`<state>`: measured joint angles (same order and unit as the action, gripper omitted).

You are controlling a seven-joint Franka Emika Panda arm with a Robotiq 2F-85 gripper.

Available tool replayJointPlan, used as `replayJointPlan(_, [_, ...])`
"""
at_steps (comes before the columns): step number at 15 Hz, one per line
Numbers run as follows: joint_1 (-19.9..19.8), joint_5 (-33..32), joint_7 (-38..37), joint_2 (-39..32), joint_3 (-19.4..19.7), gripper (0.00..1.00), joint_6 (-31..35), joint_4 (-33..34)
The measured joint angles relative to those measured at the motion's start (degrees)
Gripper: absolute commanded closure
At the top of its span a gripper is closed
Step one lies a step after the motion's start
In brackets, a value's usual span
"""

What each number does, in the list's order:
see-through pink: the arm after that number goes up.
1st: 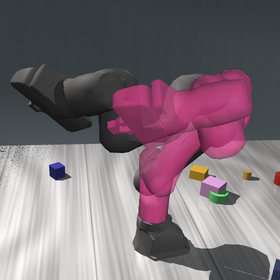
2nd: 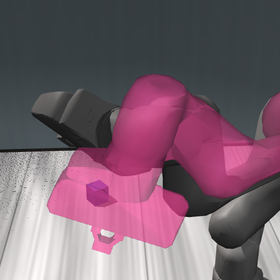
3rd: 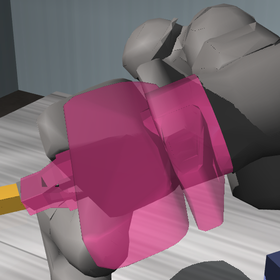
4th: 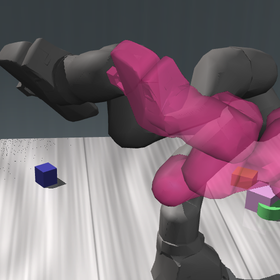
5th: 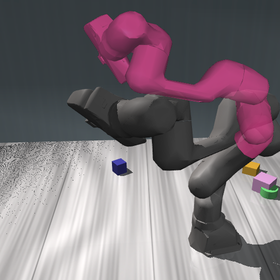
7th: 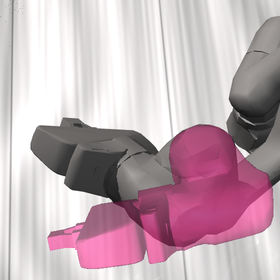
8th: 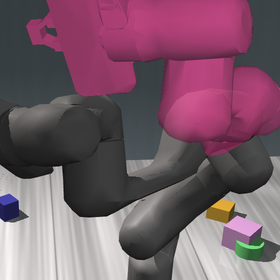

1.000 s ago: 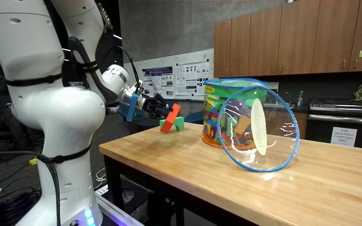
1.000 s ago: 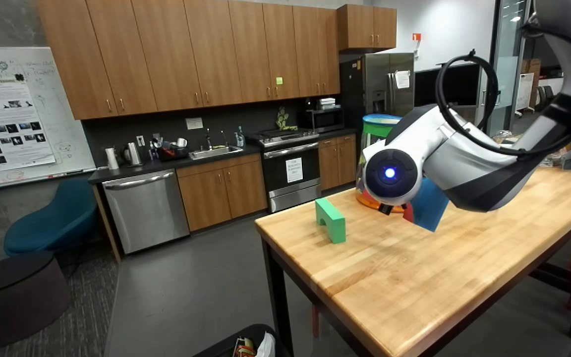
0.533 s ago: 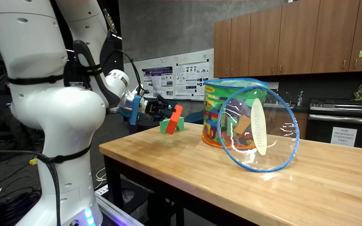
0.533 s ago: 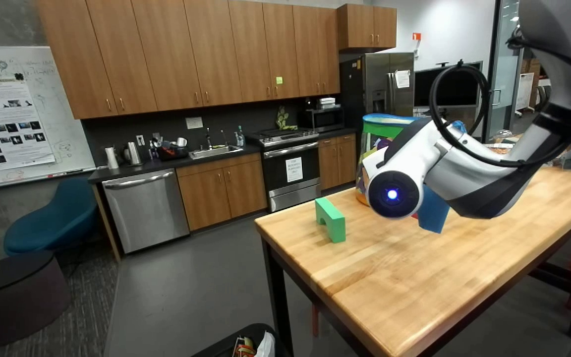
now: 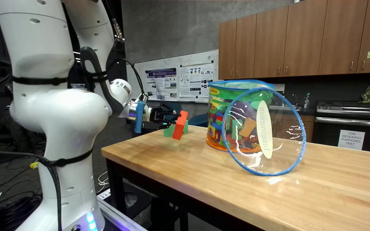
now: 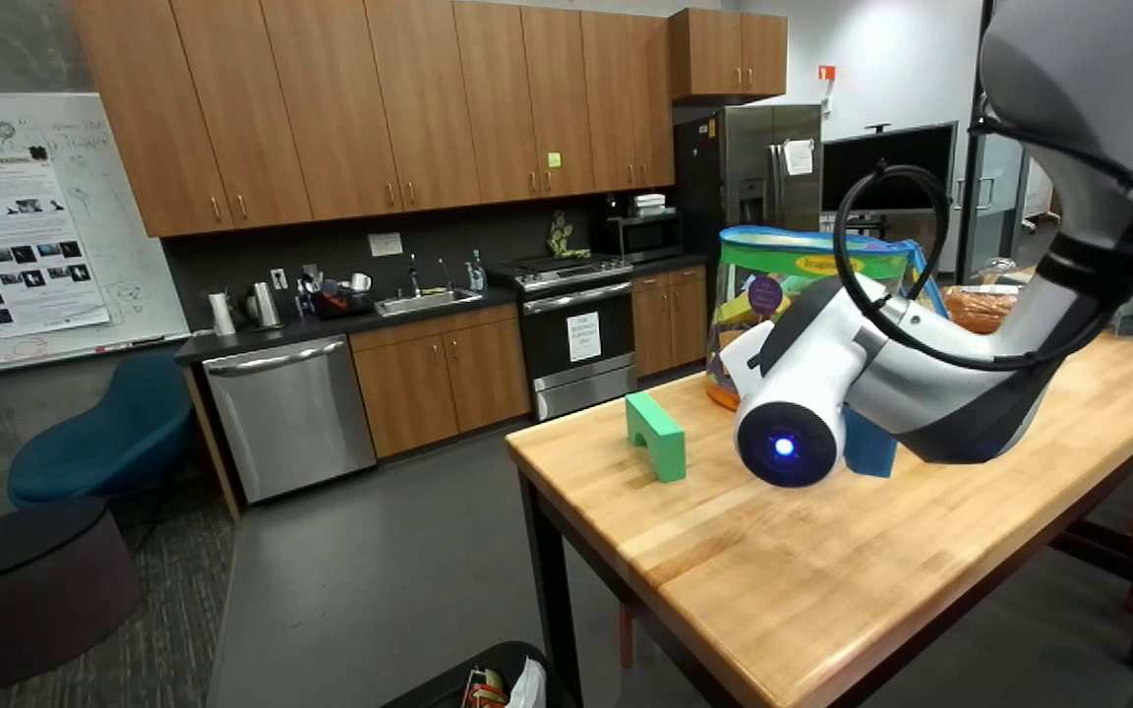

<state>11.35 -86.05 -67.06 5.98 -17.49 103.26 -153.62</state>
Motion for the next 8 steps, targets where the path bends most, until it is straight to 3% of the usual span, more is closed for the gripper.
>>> replayJointPlan(8, [1.2,-3.5,-1.2,-5.0,0.0,0.86,-5.4,0.8])
